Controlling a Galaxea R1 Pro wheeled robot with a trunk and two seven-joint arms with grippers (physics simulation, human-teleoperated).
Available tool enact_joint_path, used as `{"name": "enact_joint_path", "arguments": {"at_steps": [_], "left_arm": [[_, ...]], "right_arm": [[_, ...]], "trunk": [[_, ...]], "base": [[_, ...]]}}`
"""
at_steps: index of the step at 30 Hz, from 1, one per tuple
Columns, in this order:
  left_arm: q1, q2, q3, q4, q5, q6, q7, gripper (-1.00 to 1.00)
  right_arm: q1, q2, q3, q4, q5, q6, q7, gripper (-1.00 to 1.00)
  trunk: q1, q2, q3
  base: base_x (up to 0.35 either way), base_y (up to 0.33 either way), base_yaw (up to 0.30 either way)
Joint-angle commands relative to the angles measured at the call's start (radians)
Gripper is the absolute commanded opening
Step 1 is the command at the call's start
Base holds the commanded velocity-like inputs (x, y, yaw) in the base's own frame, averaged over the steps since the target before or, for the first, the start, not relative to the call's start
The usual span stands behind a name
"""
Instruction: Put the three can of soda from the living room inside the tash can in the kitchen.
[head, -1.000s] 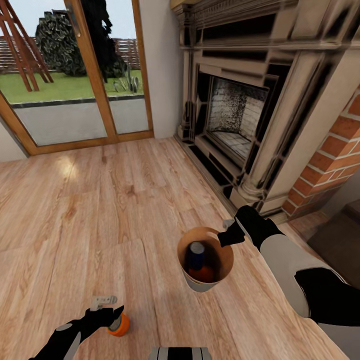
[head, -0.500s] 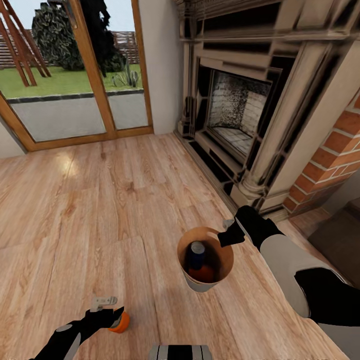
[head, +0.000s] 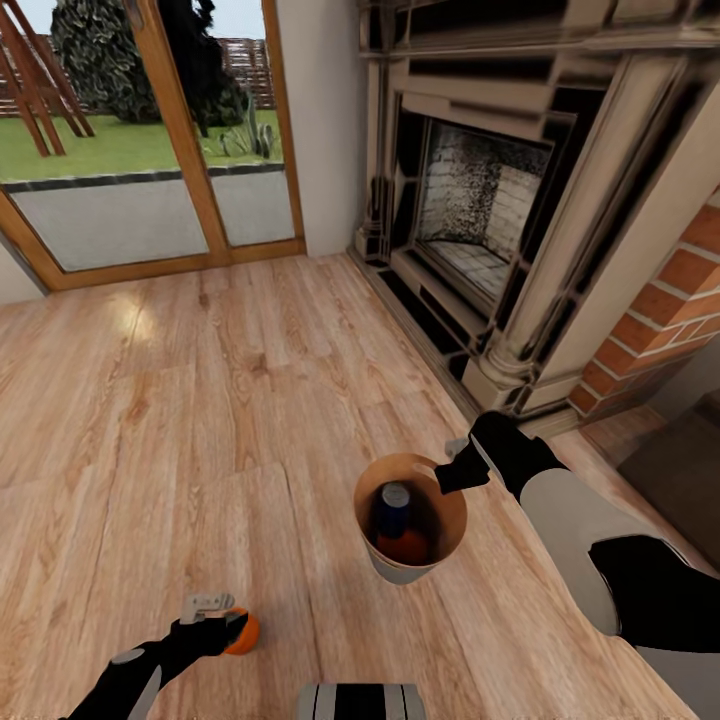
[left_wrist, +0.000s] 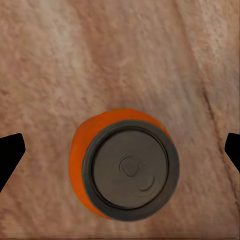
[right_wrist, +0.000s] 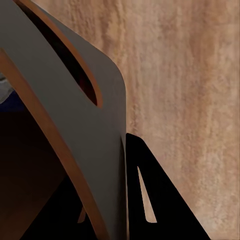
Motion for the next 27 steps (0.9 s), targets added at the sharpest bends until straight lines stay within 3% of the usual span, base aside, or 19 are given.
{"name": "enact_joint_path", "arguments": {"at_steps": [1,4,12,19,27], "left_arm": [[0.000,0.000,0.000,0.001,0.000,0.000,0.000,1.00],[0.000,0.000,0.000,0.000,0.001,-0.001,0.000,1.00],[0.000,0.000,0.000,-0.001,0.002,-0.003,0.000,1.00],[0.000,0.000,0.000,-0.001,0.002,-0.003,0.000,1.00],[0.000,0.000,0.000,-0.008,0.002,-0.004,0.000,1.00]], "right_arm": [[-0.001,0.000,-0.003,0.000,-0.024,0.006,0.005,-1.00],[-0.001,0.001,-0.003,-0.001,-0.024,0.006,0.005,-1.00],[-0.001,0.000,-0.002,-0.002,-0.024,0.006,0.005,-1.00],[-0.001,0.000,-0.002,-0.001,-0.024,0.006,0.005,-1.00],[-0.001,0.000,-0.002,-0.002,-0.024,0.006,0.005,-1.00]], "trunk": [[0.000,0.000,-0.004],[0.002,-0.001,-0.015],[0.002,-0.001,-0.015],[0.005,-0.003,-0.043],[0.005,-0.003,-0.043]], "base": [[0.000,0.000,0.000],[0.000,0.000,0.000],[0.000,0.000,0.000],[0.000,0.000,0.000],[0.000,0.000,0.000]]}}
